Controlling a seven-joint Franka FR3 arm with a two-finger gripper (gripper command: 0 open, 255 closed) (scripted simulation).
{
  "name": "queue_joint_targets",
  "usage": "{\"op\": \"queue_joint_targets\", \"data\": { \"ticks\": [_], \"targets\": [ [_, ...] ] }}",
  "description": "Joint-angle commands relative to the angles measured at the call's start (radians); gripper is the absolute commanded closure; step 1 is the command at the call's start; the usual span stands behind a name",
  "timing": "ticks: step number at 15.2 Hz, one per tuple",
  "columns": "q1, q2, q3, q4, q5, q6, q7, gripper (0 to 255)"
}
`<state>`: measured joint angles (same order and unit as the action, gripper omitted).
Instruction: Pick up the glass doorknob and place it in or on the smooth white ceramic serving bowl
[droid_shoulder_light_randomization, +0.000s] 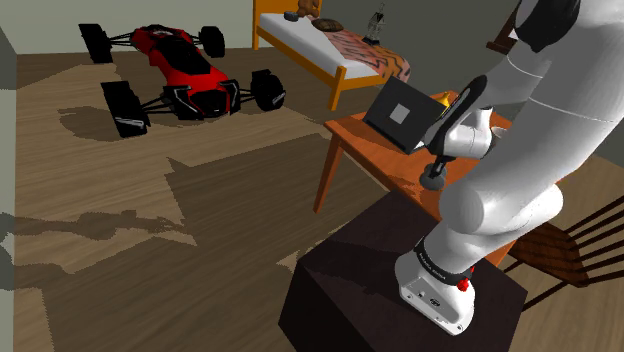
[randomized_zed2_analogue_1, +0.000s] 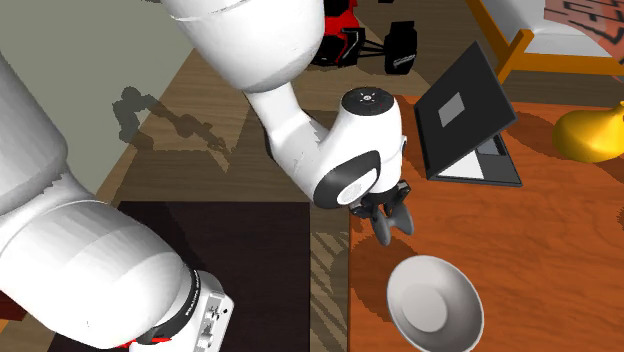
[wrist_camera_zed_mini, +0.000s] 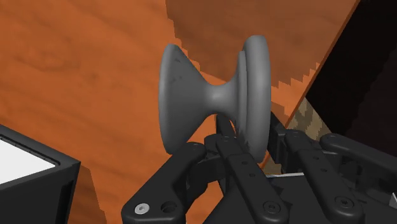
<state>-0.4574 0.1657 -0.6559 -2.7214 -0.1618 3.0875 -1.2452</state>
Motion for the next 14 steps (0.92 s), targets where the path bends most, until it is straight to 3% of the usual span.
{"op": "queue_joint_targets", "data": {
  "ticks": [1,4,6,10,14],
  "targets": [
    [0.072,-0.039,-0.086,-0.006,-0.062,-0.033,0.042,255],
    [0.146,-0.105,-0.188,-0.003,-0.195,-0.092,0.133,255],
    [0.161,-0.154,-0.219,0.002,-0.285,-0.137,0.193,255],
    [0.142,-0.251,-0.216,0.013,-0.402,-0.231,0.267,255],
    [0.117,-0.339,-0.19,0.023,-0.456,-0.322,0.296,255]
  ]
}}
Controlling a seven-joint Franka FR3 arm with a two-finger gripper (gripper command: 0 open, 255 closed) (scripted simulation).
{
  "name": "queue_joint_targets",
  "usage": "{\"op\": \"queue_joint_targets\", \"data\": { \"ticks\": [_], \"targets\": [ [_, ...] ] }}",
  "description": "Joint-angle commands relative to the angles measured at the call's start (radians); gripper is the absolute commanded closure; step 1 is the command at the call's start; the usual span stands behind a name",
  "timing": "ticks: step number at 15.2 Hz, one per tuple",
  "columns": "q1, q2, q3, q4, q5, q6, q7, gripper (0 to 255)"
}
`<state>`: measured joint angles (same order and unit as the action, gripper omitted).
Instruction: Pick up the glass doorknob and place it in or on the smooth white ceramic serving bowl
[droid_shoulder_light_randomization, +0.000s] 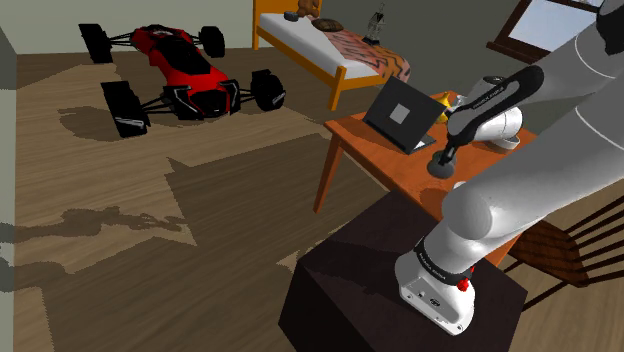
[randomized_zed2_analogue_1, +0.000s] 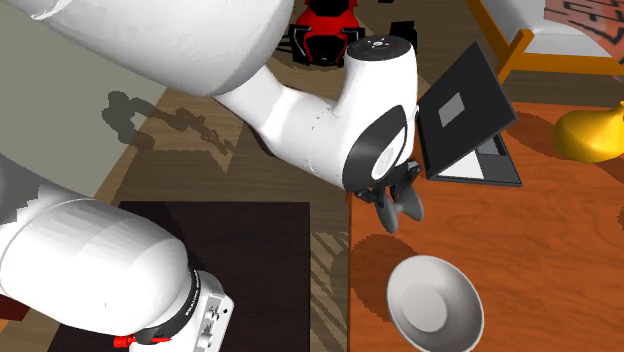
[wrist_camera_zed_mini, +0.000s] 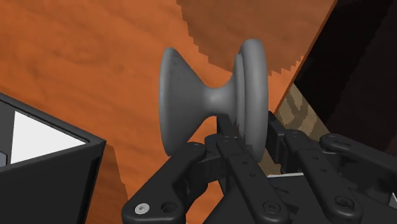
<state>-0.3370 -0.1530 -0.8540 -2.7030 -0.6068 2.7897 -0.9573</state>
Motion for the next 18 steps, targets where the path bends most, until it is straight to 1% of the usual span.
{"op": "queue_joint_targets", "data": {
  "ticks": [1,4,5,6,7,8,9,10,11,12,14,16,18],
  "targets": [
    [-0.009,-0.041,0.015,0.007,-0.019,-0.046,0.012,255],
    [-0.022,-0.096,0.034,0.016,-0.034,-0.107,0.017,255],
    [-0.013,-0.071,0.024,0.017,-0.021,-0.083,0.009,255],
    [-0.013,-0.071,0.024,0.017,-0.021,-0.083,0.009,0],
    [-0.026,-0.004,0.098,0.04,-0.109,-0.112,0.123,0],
    [-0.028,0.062,0.161,0.068,-0.188,-0.153,0.226,0],
    [-0.014,0.131,0.208,0.099,-0.251,-0.203,0.316,0],
    [0.017,0.204,0.237,0.132,-0.296,-0.257,0.388,0],
    [0.05,0.283,0.262,0.168,-0.325,-0.312,0.446,0],
    [0.083,0.366,0.283,0.205,-0.341,-0.367,0.49,0],
    [0.142,0.543,0.32,0.287,-0.348,-0.476,0.549,0],
    [0.185,0.728,0.356,0.378,-0.339,-0.586,0.58,0],
    [0.217,0.916,0.386,0.475,-0.325,-0.698,0.591,0]
  ]
}}
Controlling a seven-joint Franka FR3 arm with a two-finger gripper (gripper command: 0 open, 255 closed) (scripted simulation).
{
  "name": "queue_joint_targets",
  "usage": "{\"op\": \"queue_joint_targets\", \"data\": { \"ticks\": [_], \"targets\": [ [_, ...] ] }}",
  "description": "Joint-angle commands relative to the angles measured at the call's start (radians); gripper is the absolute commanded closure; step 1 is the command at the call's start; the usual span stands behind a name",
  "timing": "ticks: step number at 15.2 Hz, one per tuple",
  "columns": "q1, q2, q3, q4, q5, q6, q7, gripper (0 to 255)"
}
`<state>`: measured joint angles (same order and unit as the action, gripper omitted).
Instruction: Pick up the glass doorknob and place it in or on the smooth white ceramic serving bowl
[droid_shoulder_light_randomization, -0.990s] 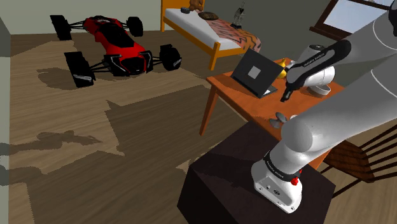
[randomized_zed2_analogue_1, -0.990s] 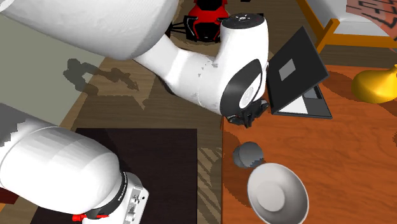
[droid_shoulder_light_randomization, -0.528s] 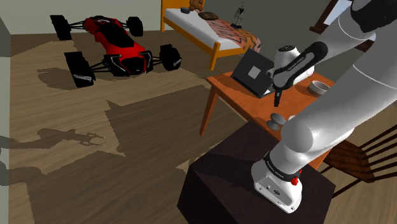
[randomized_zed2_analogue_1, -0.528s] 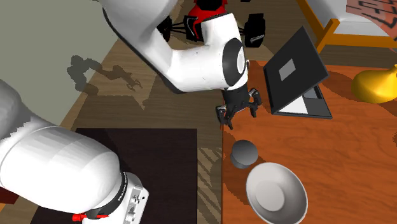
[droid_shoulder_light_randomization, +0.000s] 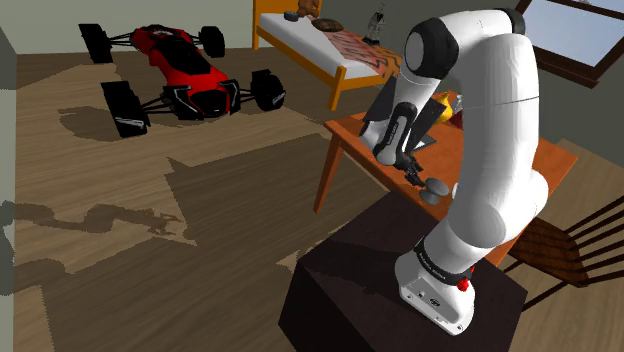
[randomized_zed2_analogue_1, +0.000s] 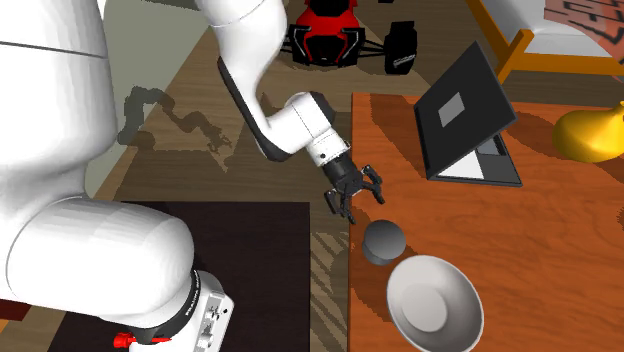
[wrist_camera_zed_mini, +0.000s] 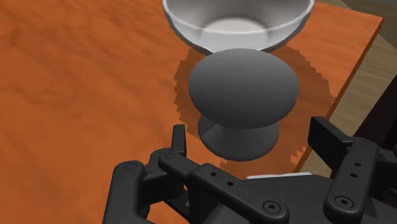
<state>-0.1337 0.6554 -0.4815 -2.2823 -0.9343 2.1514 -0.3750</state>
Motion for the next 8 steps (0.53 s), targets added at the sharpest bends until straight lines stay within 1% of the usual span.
{"op": "queue_joint_targets", "data": {
  "ticks": [1,2,8],
  "targets": [
    [0.026,0.202,0.026,0.106,0.009,-0.116,0.009,0],
    [0.033,0.27,0.034,0.143,0.013,-0.157,0.007,0],
    [0.003,0.294,0.002,0.127,-0.032,-0.1,0.028,0]
  ]
}}
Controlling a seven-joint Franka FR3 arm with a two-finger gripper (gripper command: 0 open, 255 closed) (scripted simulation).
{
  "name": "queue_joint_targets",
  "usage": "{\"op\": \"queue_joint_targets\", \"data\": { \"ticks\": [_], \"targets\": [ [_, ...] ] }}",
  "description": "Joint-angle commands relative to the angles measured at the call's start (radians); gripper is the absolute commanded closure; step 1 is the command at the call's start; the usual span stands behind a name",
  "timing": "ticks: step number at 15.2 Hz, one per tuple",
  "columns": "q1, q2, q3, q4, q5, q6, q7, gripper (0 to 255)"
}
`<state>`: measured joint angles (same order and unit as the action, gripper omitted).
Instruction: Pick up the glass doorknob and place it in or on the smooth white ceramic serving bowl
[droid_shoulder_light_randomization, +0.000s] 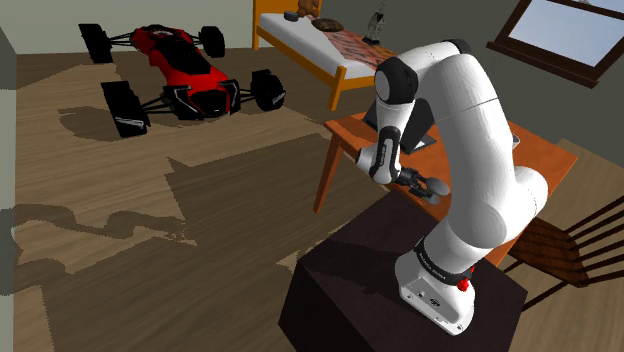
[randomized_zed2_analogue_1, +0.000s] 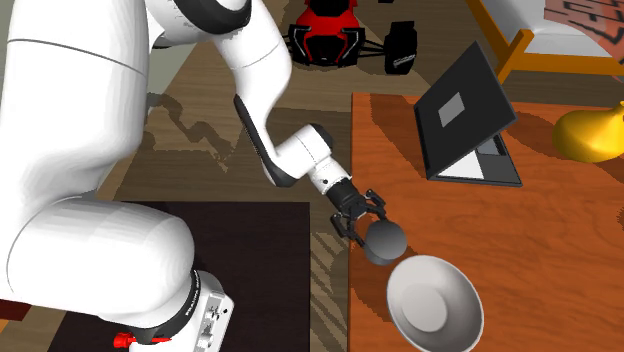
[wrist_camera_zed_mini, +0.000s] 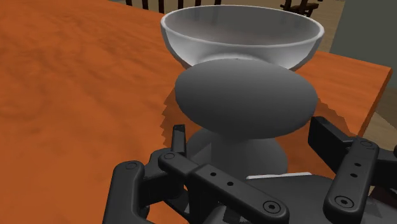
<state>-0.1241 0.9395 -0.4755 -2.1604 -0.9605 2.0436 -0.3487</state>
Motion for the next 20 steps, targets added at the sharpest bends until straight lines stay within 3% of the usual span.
{"op": "queue_joint_targets", "data": {
  "ticks": [1,9,10,20],
  "targets": [
    [-0.012,0.014,-0.009,0.003,-0.014,0.017,0.005,0],
    [-0.015,0.016,-0.012,0.002,-0.018,0.022,0.007,0],
    [-0.015,0.016,-0.012,0.002,-0.018,0.022,0.007,255],
    [-0.011,0.002,-0.017,-0.009,-0.021,0.019,0.003,255]
  ]
}}
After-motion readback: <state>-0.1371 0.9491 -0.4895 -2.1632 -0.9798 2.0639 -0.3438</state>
